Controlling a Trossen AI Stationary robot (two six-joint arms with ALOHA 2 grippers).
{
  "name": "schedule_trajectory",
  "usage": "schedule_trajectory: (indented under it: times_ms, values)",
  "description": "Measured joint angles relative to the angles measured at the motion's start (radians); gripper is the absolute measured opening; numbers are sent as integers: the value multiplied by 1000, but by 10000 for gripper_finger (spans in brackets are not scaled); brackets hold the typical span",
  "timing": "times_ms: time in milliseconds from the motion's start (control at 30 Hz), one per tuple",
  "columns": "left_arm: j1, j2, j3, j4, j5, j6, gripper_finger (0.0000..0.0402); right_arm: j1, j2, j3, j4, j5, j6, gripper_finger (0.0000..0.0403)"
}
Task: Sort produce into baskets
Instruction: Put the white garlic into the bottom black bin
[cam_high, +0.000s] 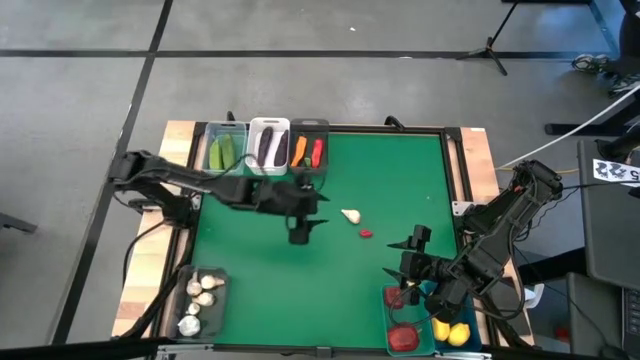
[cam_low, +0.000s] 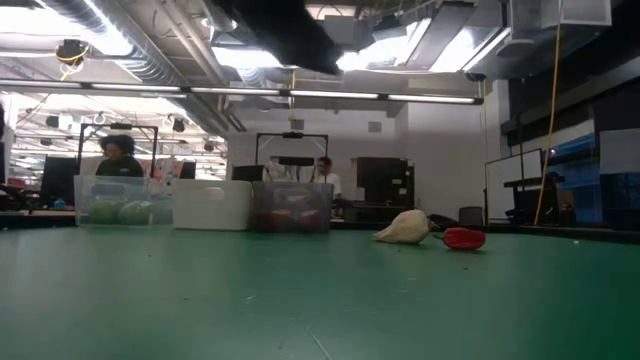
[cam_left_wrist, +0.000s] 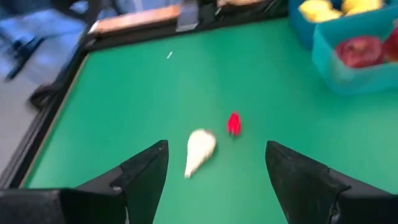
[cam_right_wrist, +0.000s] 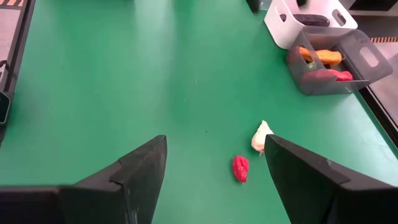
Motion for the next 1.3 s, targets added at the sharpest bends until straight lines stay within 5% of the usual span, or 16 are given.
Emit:
schedule_trajectory:
  times_ms: [133,367,800,1300]
  values:
    - [91,109,0,166,180,95,265,0,0,0,0,0,0,270]
    - [208,317,0,429,339,160,265,0,0,0,1,0,5,270]
    - [271,574,0,680,471,152,265,0,0,0,0,-1,6,270]
    - [286,686,0,762,586,142,264,0,0,0,2,-1,7,270]
